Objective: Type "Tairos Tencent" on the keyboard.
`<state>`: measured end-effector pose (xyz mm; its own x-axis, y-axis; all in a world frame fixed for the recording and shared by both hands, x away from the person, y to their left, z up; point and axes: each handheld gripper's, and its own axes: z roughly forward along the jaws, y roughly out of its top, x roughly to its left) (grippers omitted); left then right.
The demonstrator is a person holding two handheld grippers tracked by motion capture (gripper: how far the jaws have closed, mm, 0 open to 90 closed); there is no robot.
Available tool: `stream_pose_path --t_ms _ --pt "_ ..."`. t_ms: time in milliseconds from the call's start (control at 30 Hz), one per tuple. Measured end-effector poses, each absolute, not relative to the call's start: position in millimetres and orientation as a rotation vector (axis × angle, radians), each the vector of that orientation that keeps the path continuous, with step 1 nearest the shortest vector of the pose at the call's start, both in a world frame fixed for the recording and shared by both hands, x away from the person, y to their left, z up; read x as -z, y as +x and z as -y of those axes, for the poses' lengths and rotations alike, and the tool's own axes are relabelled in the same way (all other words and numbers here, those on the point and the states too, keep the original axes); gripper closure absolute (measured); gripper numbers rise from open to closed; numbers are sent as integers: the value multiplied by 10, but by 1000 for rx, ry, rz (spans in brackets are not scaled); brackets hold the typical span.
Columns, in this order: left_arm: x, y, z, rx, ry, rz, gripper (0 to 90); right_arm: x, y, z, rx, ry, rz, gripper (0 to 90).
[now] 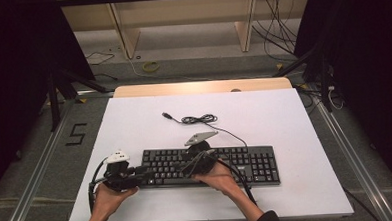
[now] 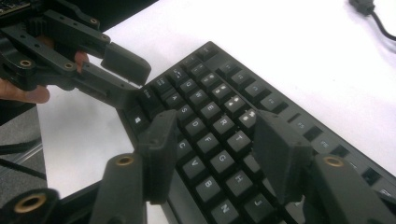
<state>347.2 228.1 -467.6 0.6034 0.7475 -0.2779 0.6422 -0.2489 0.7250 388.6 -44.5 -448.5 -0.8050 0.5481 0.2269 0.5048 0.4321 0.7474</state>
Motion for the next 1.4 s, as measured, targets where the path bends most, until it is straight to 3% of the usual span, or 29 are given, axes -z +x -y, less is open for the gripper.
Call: stream_pose_path --t_ms 267,700,1400 --pt "4694 3493 -2274 -157 2018 -1129 791 4525 3934 338 -1305 971 -2631 659" --pt "4709 3518 -2265 -171 2059 -1137 888 4612 4043 262 -1231 998 -2651 893" --pt "4749 3547 -2256 -157 2083 -1157 890 4714 4111 234 -1154 1025 -2661 900"
